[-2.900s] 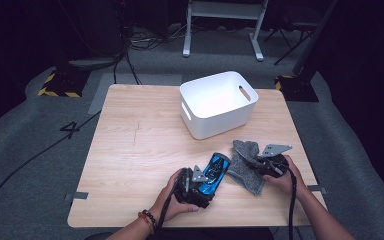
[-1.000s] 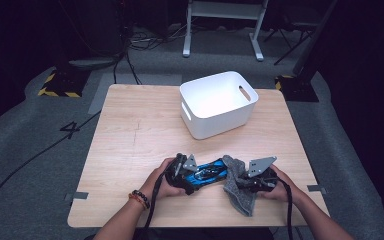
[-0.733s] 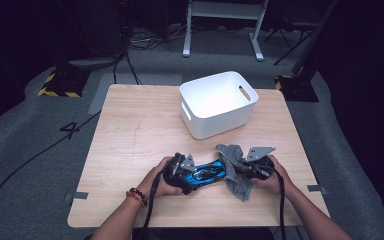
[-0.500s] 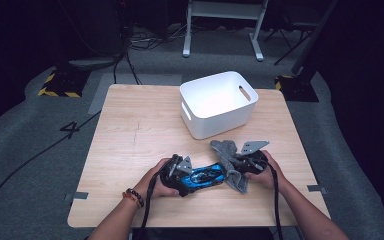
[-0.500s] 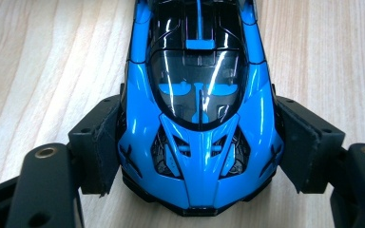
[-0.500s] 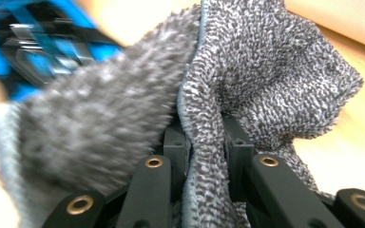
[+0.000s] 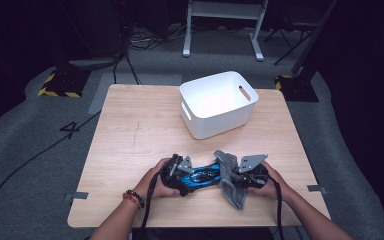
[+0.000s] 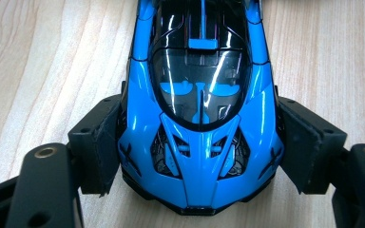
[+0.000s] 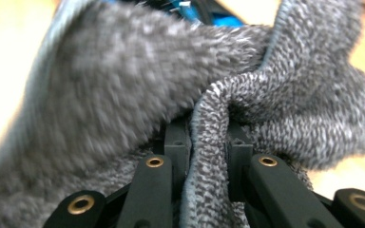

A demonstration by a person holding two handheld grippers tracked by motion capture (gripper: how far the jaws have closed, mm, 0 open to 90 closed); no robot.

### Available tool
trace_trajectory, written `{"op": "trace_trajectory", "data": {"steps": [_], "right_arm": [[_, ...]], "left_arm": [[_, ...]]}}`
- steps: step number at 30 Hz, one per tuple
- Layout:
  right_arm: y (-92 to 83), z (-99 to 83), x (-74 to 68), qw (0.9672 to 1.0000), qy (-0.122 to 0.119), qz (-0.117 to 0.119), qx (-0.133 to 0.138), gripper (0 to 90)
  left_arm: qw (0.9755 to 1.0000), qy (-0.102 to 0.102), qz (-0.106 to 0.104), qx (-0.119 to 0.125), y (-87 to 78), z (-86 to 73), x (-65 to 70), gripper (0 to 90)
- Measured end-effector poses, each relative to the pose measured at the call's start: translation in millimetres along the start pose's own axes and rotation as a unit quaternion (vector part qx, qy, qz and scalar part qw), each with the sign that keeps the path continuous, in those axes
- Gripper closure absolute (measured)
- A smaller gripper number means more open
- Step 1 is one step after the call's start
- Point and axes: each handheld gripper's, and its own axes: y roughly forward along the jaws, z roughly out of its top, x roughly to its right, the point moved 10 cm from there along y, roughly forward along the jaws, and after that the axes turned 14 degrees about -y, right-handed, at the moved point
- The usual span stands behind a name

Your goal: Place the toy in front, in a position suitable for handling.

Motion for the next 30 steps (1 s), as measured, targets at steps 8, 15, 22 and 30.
{"op": "trace_trajectory", "data": {"steps": [8,15,22,30], "right_arm": [[-2.4,2.5,-18.5,0.9998,-0.014,0.01,0.012,76.7],[1.4,10.1,-28.1,0.9992,-0.025,0.024,0.018,75.2],[-4.3,-1.5,-0.8,0.9995,0.021,-0.018,0.014,74.3],[9.2,5.5,12.6,0.9985,0.037,-0.037,0.016,74.7]], "left_arm": [[0.9975,-0.052,0.039,0.025,9.3,5.0,3.2,11.7],[0.9981,-0.044,0.038,0.02,9.5,8.7,4.7,18.8],[0.9995,-0.021,0.021,0.014,6.5,6.0,7.4,24.0],[0.9997,-0.017,0.014,0.013,7.8,6.8,10.1,24.0]]}}
